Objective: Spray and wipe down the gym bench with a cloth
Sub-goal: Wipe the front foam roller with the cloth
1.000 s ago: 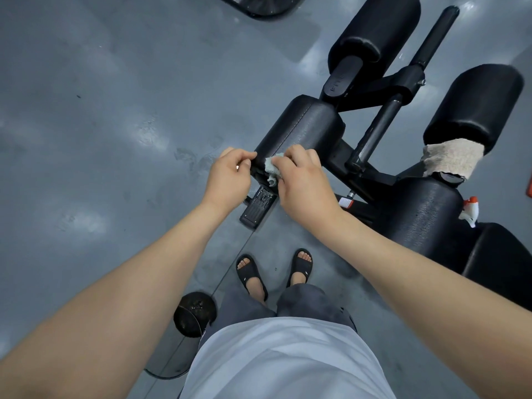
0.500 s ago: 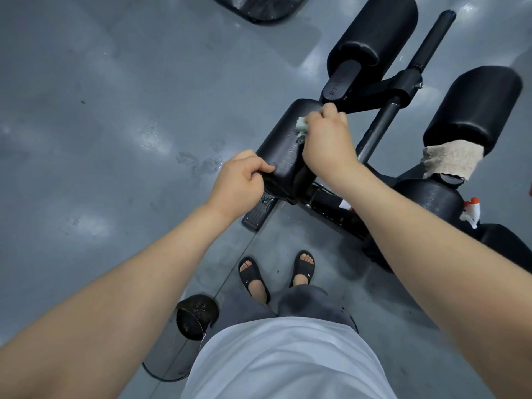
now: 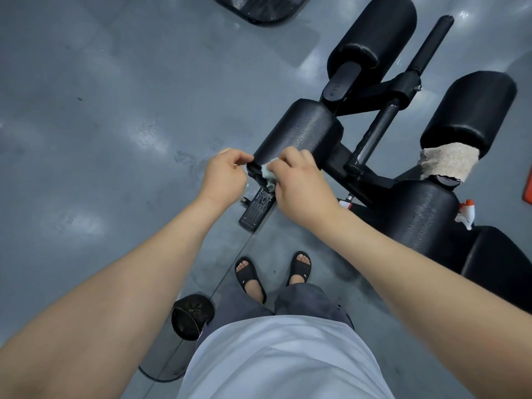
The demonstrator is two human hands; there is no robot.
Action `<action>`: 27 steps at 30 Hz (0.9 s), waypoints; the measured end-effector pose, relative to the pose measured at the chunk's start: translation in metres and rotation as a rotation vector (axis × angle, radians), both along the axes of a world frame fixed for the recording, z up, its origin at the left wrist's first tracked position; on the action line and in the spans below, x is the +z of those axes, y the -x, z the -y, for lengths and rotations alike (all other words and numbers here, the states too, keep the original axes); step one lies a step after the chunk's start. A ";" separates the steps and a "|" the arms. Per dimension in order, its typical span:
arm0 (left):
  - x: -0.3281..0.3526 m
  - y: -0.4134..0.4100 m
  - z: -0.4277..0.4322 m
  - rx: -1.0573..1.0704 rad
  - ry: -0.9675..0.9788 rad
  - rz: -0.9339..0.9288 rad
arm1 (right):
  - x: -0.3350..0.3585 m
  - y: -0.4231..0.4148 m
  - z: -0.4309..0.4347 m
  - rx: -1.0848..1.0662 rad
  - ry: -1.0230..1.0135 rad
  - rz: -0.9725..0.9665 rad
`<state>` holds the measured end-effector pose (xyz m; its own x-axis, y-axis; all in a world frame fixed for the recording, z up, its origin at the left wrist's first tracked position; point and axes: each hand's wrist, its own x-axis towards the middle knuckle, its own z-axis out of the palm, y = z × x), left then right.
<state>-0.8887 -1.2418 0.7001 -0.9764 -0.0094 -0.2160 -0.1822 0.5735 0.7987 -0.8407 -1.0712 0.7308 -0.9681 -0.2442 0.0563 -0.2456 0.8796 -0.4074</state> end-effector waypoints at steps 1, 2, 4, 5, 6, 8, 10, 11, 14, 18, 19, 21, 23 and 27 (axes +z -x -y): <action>-0.001 0.000 -0.002 0.001 -0.006 -0.004 | 0.000 -0.001 -0.001 0.025 -0.009 0.002; -0.001 -0.001 -0.002 0.007 -0.013 -0.015 | 0.001 0.000 -0.003 0.040 -0.013 0.000; 0.000 -0.003 -0.003 0.007 -0.023 -0.038 | 0.003 0.004 -0.008 0.044 -0.020 -0.013; 0.001 -0.004 -0.004 0.003 -0.028 -0.049 | 0.003 0.007 -0.010 0.037 -0.025 -0.016; 0.002 -0.006 -0.005 -0.004 -0.033 -0.061 | 0.004 0.010 -0.012 0.019 -0.028 -0.014; 0.006 -0.009 -0.008 -0.025 -0.049 -0.080 | 0.004 0.017 -0.012 -0.019 -0.034 -0.014; 0.009 -0.012 -0.010 -0.051 -0.053 -0.095 | 0.002 0.019 -0.012 0.000 -0.042 -0.037; 0.009 -0.014 -0.011 -0.063 -0.054 -0.109 | 0.002 0.019 -0.013 0.020 -0.037 -0.042; 0.009 -0.017 -0.010 -0.111 -0.068 -0.175 | 0.004 0.028 -0.021 -0.005 -0.026 -0.031; 0.013 -0.023 -0.015 -0.176 -0.105 -0.194 | 0.006 0.058 -0.035 -0.164 -0.088 -0.016; 0.014 -0.023 -0.015 -0.179 -0.112 -0.194 | 0.005 0.062 -0.036 -0.184 -0.103 -0.003; 0.016 -0.019 -0.012 -0.159 -0.111 -0.194 | 0.004 0.064 -0.036 -0.180 -0.111 -0.004; 0.016 -0.011 -0.006 -0.111 -0.087 -0.201 | 0.002 0.058 -0.035 -0.159 -0.092 -0.035; 0.013 0.000 -0.006 -0.038 -0.013 -0.138 | 0.002 0.030 -0.021 -0.090 -0.045 -0.060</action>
